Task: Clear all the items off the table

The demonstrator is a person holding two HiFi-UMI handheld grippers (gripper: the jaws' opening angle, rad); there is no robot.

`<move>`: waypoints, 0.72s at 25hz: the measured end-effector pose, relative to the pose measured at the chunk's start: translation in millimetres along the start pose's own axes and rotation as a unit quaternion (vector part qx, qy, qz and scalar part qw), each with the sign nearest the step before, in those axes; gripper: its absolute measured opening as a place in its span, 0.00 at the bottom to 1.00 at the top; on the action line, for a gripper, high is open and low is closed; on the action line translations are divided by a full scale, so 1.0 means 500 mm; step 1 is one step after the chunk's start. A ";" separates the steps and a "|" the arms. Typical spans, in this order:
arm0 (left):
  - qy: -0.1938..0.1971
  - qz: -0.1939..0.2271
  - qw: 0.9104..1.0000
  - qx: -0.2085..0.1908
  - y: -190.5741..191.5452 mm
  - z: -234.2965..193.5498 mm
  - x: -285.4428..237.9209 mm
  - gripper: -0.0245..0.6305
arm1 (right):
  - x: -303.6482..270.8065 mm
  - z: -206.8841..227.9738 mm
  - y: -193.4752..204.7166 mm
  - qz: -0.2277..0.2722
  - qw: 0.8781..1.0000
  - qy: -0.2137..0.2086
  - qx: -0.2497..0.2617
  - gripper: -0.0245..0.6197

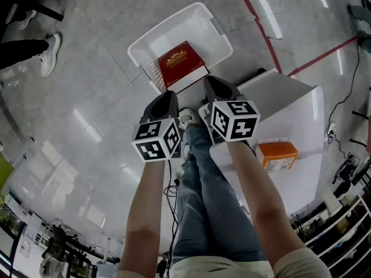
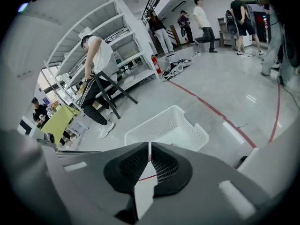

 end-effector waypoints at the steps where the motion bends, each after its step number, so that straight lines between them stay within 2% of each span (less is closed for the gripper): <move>1: 0.000 0.002 1.000 0.000 -0.004 0.005 0.004 0.08 | 0.006 0.002 -0.002 0.001 1.000 0.004 0.002 0.06; 9: 0.006 0.006 1.000 0.000 -0.010 0.043 0.036 0.05 | 0.066 0.007 -0.001 0.010 1.000 0.014 0.000 0.04; 18: 0.014 0.013 1.000 -0.011 -0.012 0.096 0.079 0.05 | 0.144 -0.003 0.011 0.018 1.000 0.005 0.008 0.04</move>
Point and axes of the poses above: the fingertips, and each gripper's own axes: x backward along the fingers, z to its right, y out of its underside, the point moved 3 cm from there along x, backward along the fingers, and after that the axes turned 9 degrees about y, right-handed, at the moved point
